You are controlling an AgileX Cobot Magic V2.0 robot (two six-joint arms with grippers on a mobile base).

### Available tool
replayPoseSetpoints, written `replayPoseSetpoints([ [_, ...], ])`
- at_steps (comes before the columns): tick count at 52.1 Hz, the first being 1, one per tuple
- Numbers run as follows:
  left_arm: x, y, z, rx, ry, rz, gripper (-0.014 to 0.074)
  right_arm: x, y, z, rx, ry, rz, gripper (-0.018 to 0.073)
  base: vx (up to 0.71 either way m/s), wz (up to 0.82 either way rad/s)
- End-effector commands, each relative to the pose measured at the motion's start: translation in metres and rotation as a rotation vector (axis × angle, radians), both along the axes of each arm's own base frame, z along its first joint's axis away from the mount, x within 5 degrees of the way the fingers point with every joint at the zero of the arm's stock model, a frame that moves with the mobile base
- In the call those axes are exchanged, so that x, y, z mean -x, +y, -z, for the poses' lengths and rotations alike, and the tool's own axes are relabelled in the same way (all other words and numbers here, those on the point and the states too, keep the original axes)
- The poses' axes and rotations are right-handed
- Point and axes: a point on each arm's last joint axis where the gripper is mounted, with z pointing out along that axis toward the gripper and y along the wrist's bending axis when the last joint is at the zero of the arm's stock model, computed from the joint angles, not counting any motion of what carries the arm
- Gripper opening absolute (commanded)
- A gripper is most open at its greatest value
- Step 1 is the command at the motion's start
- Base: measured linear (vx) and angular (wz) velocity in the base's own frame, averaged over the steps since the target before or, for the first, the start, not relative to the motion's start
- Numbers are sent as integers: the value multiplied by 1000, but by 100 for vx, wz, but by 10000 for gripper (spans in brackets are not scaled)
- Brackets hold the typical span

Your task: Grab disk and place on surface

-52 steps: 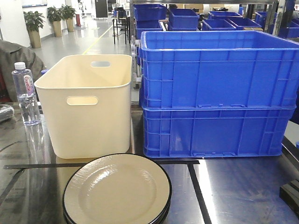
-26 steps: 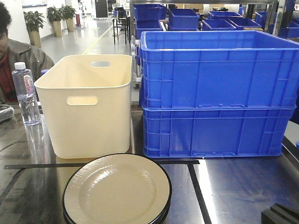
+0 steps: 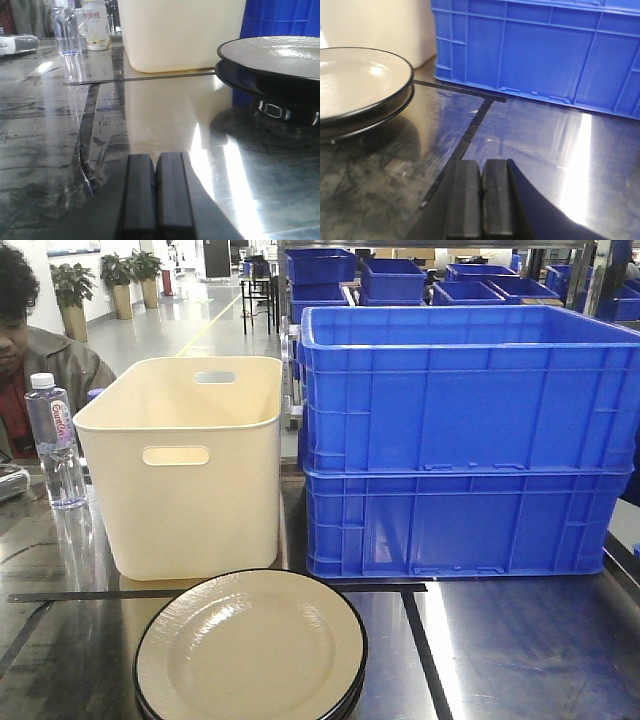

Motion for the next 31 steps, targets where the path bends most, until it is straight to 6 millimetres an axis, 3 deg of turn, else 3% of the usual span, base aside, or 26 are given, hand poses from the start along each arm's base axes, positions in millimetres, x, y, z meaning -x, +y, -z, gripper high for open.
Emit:
replayPoseSetpoints([
  [1,-1,0,2,16,-57,-6,-8,11,-4,3,-35,-175,-5,-10,0,0],
  [7,-1,0,2,16,-57,-6,-8,24,-17,32,-73,-162,99,-8,0,0],
  [12,-1,0,2,16,-57,-6,-8,34,-25,46,-59,-175,172,-8,0,0],
  [24,-1,0,2,16,-57,-6,-8,54,-35,56,-49,-217,276,-8,0,0],
  [31,-1,0,2,15,-54,-5,-8,53,-35,58,-44,-190,278,-8,0,0],
])
